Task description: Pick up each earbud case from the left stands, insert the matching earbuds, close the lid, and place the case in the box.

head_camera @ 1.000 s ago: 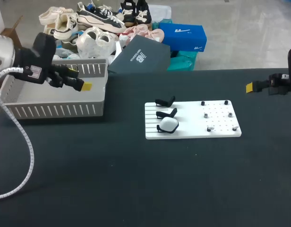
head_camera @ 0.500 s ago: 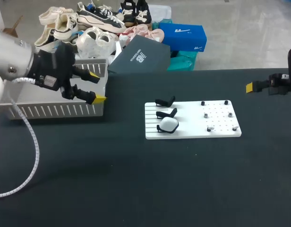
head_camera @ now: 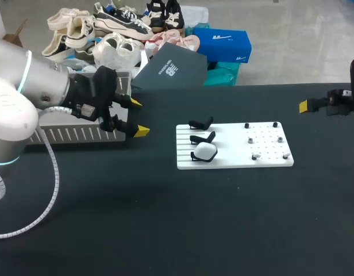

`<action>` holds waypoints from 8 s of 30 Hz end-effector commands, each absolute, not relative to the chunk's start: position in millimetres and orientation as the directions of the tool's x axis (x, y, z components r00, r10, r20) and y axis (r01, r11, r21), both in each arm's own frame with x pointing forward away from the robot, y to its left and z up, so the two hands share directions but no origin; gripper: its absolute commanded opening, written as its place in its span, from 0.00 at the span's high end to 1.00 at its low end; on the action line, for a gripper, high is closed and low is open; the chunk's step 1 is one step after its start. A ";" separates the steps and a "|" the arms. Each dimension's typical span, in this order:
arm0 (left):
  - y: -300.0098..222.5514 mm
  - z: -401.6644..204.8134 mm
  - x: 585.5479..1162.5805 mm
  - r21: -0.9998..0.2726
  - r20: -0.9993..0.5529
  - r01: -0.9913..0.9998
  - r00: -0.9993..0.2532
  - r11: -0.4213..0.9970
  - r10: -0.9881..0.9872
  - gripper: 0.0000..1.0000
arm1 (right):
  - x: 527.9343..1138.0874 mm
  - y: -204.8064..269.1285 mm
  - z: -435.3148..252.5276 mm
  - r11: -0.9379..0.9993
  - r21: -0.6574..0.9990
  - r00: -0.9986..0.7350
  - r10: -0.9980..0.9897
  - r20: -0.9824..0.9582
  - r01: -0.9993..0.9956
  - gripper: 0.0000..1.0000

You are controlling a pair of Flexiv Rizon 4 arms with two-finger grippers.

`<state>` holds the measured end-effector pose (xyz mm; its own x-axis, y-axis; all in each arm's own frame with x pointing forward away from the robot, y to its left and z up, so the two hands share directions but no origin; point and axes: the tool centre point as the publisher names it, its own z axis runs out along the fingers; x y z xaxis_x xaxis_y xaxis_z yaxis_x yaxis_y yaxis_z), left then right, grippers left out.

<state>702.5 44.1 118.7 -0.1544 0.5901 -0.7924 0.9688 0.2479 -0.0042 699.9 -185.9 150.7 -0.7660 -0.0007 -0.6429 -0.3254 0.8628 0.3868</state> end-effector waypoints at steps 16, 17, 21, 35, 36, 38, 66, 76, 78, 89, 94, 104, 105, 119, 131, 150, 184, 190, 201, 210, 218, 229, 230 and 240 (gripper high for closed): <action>-17.5 79.3 706.2 0.014 -0.815 0.993 -0.057 0.117 0.577 0.15 | 700.1 -186.1 150.4 0.862 0.388 -0.766 -0.001 -0.643 -0.326 0.00; -19.0 78.2 706.2 0.017 -0.816 0.993 -0.055 0.119 0.575 0.18 | 700.1 -186.1 150.4 0.862 0.388 -0.766 -0.001 -0.643 -0.326 0.00; -26.5 69.4 705.1 0.057 -0.815 0.991 -0.025 0.123 0.579 0.39 | 700.1 -186.1 150.4 0.862 0.388 -0.766 -0.001 -0.643 -0.326 0.00; -42.8 51.8 703.6 0.028 -0.830 0.989 -0.058 0.146 0.554 0.16 | 700.1 -186.1 150.4 0.862 0.388 -0.766 -0.001 -0.643 -0.326 0.00; -43.3 50.9 703.3 0.029 -0.831 0.989 -0.057 0.147 0.553 0.14 | 700.1 -186.1 150.4 0.862 0.388 -0.766 -0.001 -0.643 -0.326 0.00; -45.2 47.6 702.1 0.024 -0.834 0.989 -0.062 0.148 0.549 0.10 | 700.1 -186.1 150.4 0.862 0.388 -0.766 -0.001 -0.643 -0.326 0.00; -75.2 28.0 692.9 0.076 -0.846 0.993 0.014 0.094 0.532 0.29 | 700.1 -186.1 150.4 0.862 0.388 -0.766 -0.001 -0.643 -0.326 0.00; -81.9 25.9 695.1 0.056 -0.844 0.994 -0.004 0.095 0.537 0.43 | 700.1 -186.1 150.4 0.862 0.388 -0.766 -0.001 -0.643 -0.326 0.00; -83.2 24.9 696.1 0.055 -0.844 0.994 -0.005 0.096 0.537 0.47 | 700.1 -186.1 150.4 0.862 0.388 -0.766 -0.001 -0.643 -0.326 0.00; -88.8 23.7 695.8 0.044 -0.843 0.995 -0.009 0.085 0.538 0.50 | 700.1 -186.1 150.4 0.862 0.388 -0.766 -0.001 -0.643 -0.326 0.00; -90.5 23.4 695.6 0.036 -0.843 0.996 -0.011 0.077 0.538 0.51 | 700.1 -186.1 150.4 0.862 0.388 -0.766 -0.001 -0.643 -0.326 0.00; -92.9 21.3 695.6 0.024 -0.841 0.998 -0.015 0.065 0.541 0.54 | 700.1 -186.1 150.4 0.862 0.388 -0.766 -0.001 -0.643 -0.326 0.00; -92.9 21.3 695.6 0.024 -0.841 0.998 -0.015 0.065 0.541 0.54 | 700.1 -186.1 150.4 0.862 0.388 -0.766 -0.001 -0.643 -0.326 0.00; -93.5 17.1 699.2 0.017 -0.838 0.997 -0.025 0.073 0.545 0.55 | 700.1 -186.1 150.4 0.862 0.388 -0.766 -0.001 -0.643 -0.326 0.00; -94.4 16.0 699.2 0.013 -0.839 0.998 -0.026 0.068 0.543 0.75 | 700.1 -186.1 150.4 0.862 0.388 -0.766 -0.001 -0.643 -0.326 0.00; -84.2 45.5 689.1 0.022 -0.876 0.998 -0.005 0.050 0.482 1.00 | 700.1 -186.1 150.4 0.862 0.388 -0.766 -0.001 -0.643 -0.326 0.00; -95.5 134.7 637.9 0.027 -0.968 1.000 0.024 0.011 0.249 1.00 | 700.1 -186.1 150.4 0.862 0.388 -0.766 -0.001 -0.643 -0.326 0.00; -95.5 134.7 637.9 0.027 -0.968 1.000 0.024 0.011 0.249 1.00 | 700.1 -186.1 150.4 0.862 0.388 -0.766 -0.001 -0.643 -0.326 0.00; -95.5 134.7 637.9 0.027 -0.968 1.000 0.024 0.011 0.249 1.00 | 700.1 -186.1 150.4 0.862 0.388 -0.766 -0.001 -0.643 -0.326 0.00; -97.5 131.2 635.4 0.022 -0.973 1.000 0.019 0.010 0.229 1.00 | 700.1 -186.1 150.4 0.862 0.388 -0.766 -0.001 -0.643 -0.326 0.00; -130.5 114.4 633.8 0.034 -0.978 0.999 0.040 -0.032 0.202 1.00 | 700.1 -186.1 150.4 0.862 0.388 -0.766 -0.001 -0.643 -0.326 0.00; -144.0 107.5 637.0 0.040 -0.986 0.999 0.042 -0.017 0.160 1.00 | 700.1 -186.1 150.4 0.862 0.388 -0.766 -0.001 -0.643 -0.326 0.00; -144.0 106.9 636.7 0.040 -0.987 0.999 0.042 -0.016 0.157 1.00 | 700.1 -186.1 150.4 0.862 0.388 -0.766 -0.001 -0.643 -0.326 0.00; -145.9 99.8 633.9 0.037 -0.987 0.999 0.041 -0.026 0.155 1.00 | 678.4 -176.6 161.7 0.853 0.366 -0.735 -0.032 -0.677 -0.373 0.00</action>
<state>634.3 -145.1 102.3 0.0391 0.1579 -0.9867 0.9990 -0.0264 0.0354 695.0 -177.3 156.3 -0.7438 -0.0344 -0.6675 -0.3679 0.8548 0.3659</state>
